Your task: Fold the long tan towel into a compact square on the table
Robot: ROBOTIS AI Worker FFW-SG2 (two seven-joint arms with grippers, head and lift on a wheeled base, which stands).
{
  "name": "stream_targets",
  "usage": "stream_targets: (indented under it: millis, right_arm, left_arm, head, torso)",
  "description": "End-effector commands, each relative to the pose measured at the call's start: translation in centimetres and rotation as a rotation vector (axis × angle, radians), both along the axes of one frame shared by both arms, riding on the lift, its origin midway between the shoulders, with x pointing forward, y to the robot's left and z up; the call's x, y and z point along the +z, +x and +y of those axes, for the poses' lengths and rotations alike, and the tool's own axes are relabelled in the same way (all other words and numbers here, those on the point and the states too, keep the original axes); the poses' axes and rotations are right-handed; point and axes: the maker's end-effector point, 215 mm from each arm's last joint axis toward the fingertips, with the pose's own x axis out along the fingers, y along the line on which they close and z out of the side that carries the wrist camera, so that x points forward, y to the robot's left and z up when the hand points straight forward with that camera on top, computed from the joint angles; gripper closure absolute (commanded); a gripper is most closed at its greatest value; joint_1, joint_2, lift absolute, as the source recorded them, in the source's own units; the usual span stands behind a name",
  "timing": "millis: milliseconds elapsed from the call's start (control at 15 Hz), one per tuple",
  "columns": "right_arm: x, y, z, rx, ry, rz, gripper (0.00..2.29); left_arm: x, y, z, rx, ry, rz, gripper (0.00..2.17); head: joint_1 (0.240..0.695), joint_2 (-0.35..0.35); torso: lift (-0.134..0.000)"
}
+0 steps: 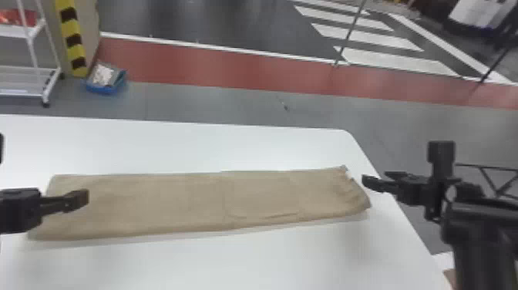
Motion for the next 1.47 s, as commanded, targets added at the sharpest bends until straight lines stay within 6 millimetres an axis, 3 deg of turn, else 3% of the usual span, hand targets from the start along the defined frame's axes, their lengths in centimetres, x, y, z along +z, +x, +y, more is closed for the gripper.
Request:
stream_targets:
  millis: [0, 733, 1400]
  right_arm:
    - [-0.1, -0.1, -0.1, -0.001, 0.002, 0.002, 0.22]
    - [0.7, 0.1, 0.6, 0.013, 0.03, -0.011, 0.22]
    - [1.0, 0.1, 1.1, 0.023, 0.028, -0.007, 0.22]
  left_arm:
    - [0.0, 0.0, 0.0, 0.0, 0.002, 0.0, 0.08]
    - [-0.1, -0.1, 0.0, 0.0, 0.005, 0.002, 0.08]
    - [-1.7, 0.8, 1.2, 0.014, 0.039, -0.02, 0.08]
  head:
    - [0.695, -0.322]
    - [0.695, -0.318]
    - [0.695, -0.305]
  torso:
    - [-0.124]
    - [-0.124]
    - [-0.124]
